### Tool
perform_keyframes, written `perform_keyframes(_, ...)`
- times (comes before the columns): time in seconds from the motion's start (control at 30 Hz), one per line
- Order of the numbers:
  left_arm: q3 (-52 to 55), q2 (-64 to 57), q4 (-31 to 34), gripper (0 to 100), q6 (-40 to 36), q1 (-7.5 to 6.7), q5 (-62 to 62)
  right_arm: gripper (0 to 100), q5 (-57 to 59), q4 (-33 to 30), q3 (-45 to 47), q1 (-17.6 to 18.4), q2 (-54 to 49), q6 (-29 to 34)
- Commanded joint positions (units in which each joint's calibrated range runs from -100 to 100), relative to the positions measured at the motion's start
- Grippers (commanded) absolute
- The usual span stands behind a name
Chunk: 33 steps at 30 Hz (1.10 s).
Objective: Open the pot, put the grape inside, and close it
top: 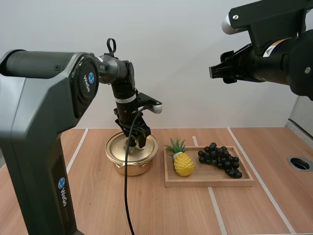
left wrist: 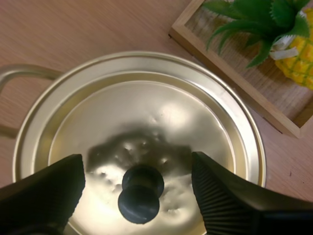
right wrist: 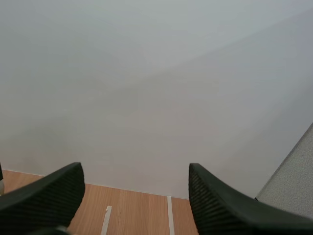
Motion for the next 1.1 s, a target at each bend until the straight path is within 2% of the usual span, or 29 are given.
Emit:
perform_keyframes(0.0, -0.51, 0.18, 0.07, 100, -0.75, -0.06, -0.48, 100, -0.25, -0.57, -0.44, -0.26, -0.20, -0.48)
perform_keyframes(0.47, -0.51, 0.18, 1.33, 100, -3.08, -0.06, 0.83, 100, -0.07, -0.68, -0.44, -0.26, -0.20, -0.48)
perform_keyframes(0.5, -0.51, 0.18, 1.88, 96, -4.01, -0.06, 0.88, 100, -0.07, -0.68, -0.44, -0.26, -0.20, -0.48)
perform_keyframes(0.53, -0.51, 0.18, 2.45, 77, -4.63, -0.06, 1.04, 100, -0.07, -0.68, -0.44, -0.26, -0.20, -0.48)
perform_keyframes(0.6, -0.51, 0.18, 3.01, 14, -5.49, -0.06, 0.86, 100, -0.07, -0.68, -0.44, -0.26, -0.20, -0.48)
perform_keyframes(0.63, -0.51, 0.18, 2.87, 0, -5.49, -0.06, 0.86, 100, -0.07, -0.68, -0.44, -0.26, -0.20, -0.48)
perform_keyframes(1.07, -0.51, -3.94, 1.34, 0, -5.56, -0.06, 0.08, 100, -0.41, -0.68, -0.44, -0.26, -0.20, -0.48)
